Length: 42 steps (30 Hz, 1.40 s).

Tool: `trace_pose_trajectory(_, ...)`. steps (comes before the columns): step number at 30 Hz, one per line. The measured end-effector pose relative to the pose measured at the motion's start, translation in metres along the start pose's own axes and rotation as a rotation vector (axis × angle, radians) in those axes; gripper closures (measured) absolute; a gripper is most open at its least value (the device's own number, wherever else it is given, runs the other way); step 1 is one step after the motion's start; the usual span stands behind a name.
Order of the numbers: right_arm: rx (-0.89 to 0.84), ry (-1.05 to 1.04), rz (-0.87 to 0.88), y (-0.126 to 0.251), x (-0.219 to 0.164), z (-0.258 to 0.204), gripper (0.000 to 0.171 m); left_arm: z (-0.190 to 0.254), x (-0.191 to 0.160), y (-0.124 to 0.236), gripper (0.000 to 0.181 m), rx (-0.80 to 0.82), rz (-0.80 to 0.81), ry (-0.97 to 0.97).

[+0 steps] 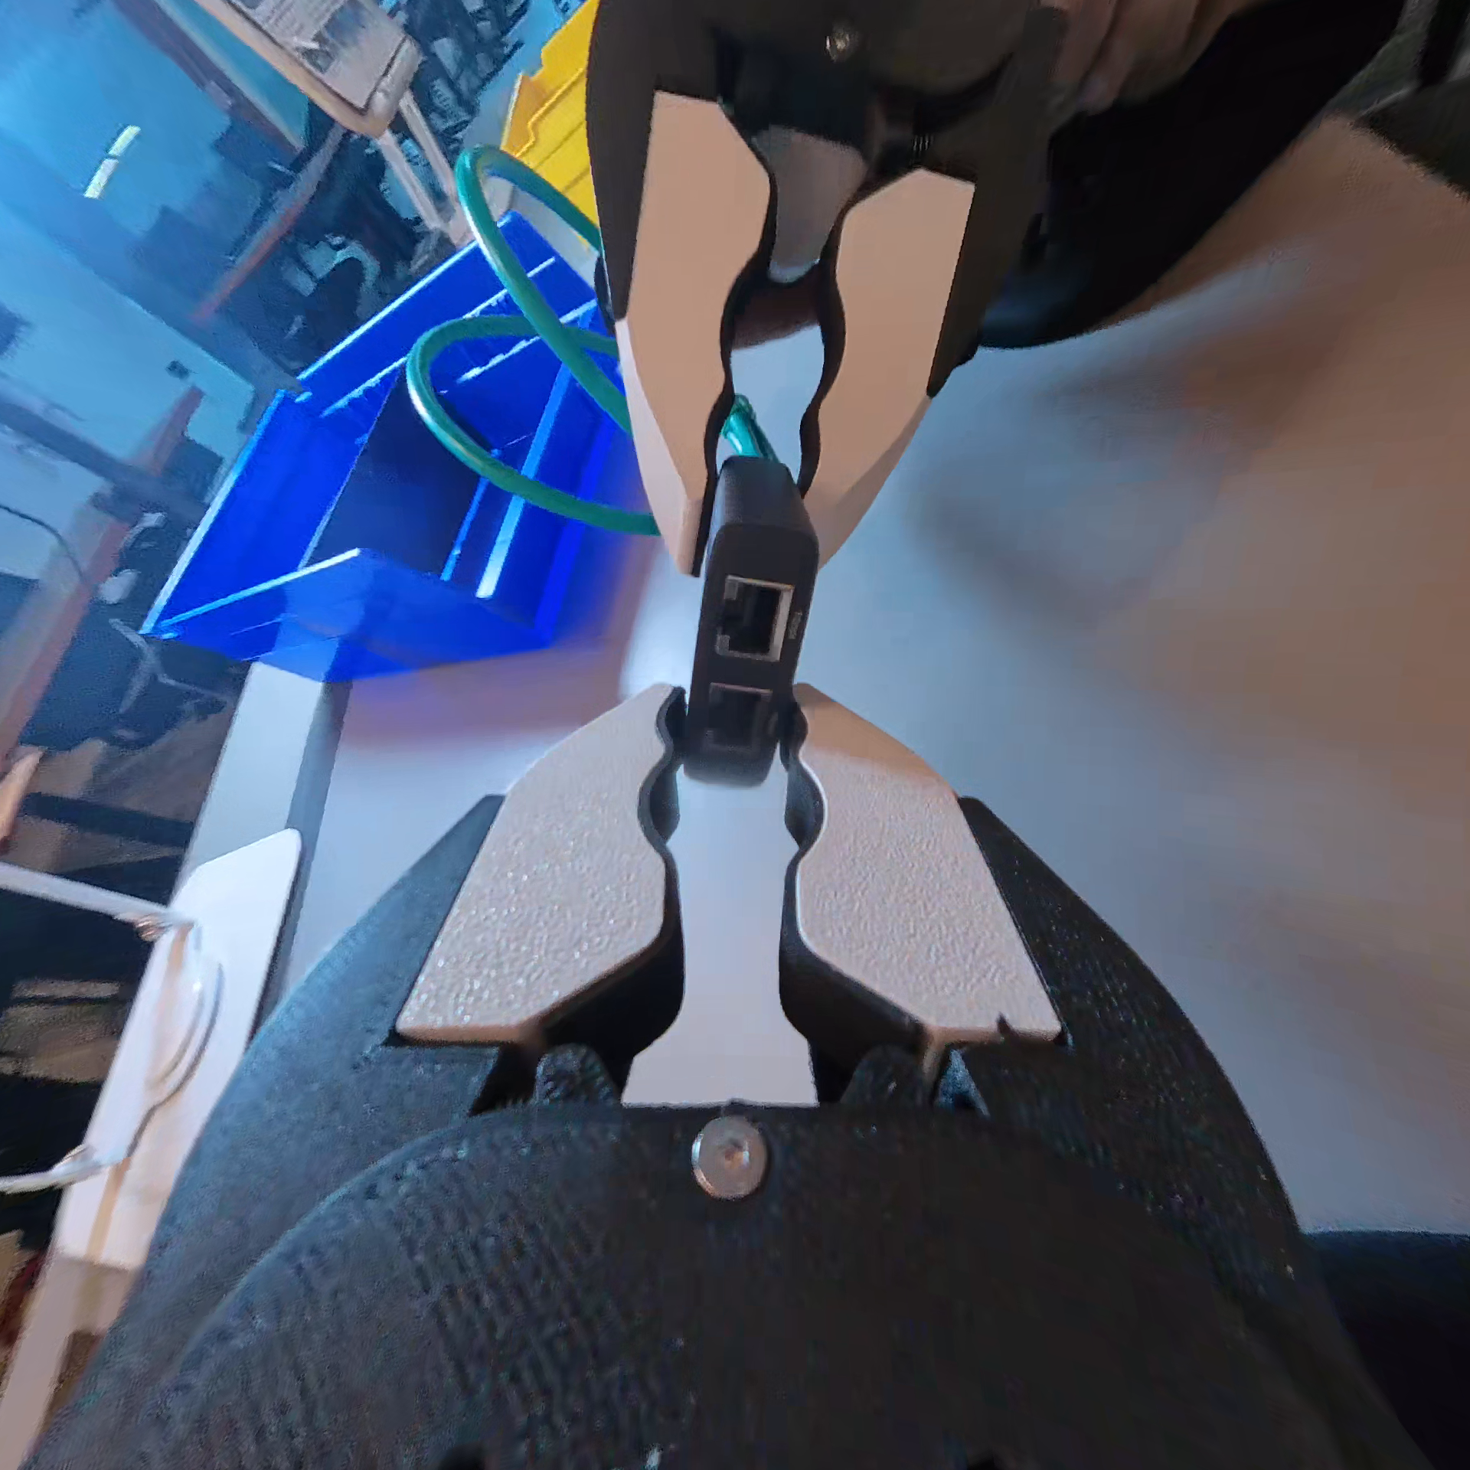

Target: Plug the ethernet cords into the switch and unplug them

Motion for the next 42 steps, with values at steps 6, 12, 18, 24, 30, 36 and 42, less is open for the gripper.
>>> trace_pose_trajectory(6, -0.013, 0.085, -0.103, -0.008, -0.003, -0.008, 0.151, 0.014, -0.006, -0.004, 0.159, 0.139, -0.097, -0.117)
trace_pose_trajectory(12, 0.025, 0.132, 0.045, -0.002, -0.003, -0.015, 0.15, 0.022, -0.004, -0.003, 0.16, 0.13, 0.022, -0.16)
trace_pose_trajectory(18, 0.039, 0.107, 0.108, 0.002, 0.006, -0.019, 0.15, 0.027, 0.005, -0.005, 0.16, 0.131, 0.112, -0.178)
trace_pose_trajectory(24, 0.001, 0.127, 0.055, 0.001, 0.011, -0.014, 0.149, 0.022, 0.005, -0.005, 0.16, 0.16, 0.088, -0.17)
trace_pose_trajectory(30, -0.023, 0.149, -0.037, -0.003, 0.006, -0.011, 0.15, 0.023, 0.013, -0.006, 0.159, 0.232, 0.006, -0.239)
trace_pose_trajectory(36, -0.057, 0.186, -0.132, -0.006, 0.002, -0.012, 0.15, 0.026, 0.015, -0.017, 0.157, 0.326, -0.142, -0.369)
trace_pose_trajectory(42, -0.055, 0.177, -0.113, -0.005, 0.009, -0.013, 0.15, 0.025, 0.018, -0.012, 0.16, 0.246, -0.102, -0.261)
Point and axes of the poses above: each gripper's, where its closed fingertips meet, y back along the fingers, x out of its top, z = x × y across the jaws, the point moved 6 cm from there along y, back along the fingers, and after that the axes turned 1 degree about y, right-handed, at the moved point
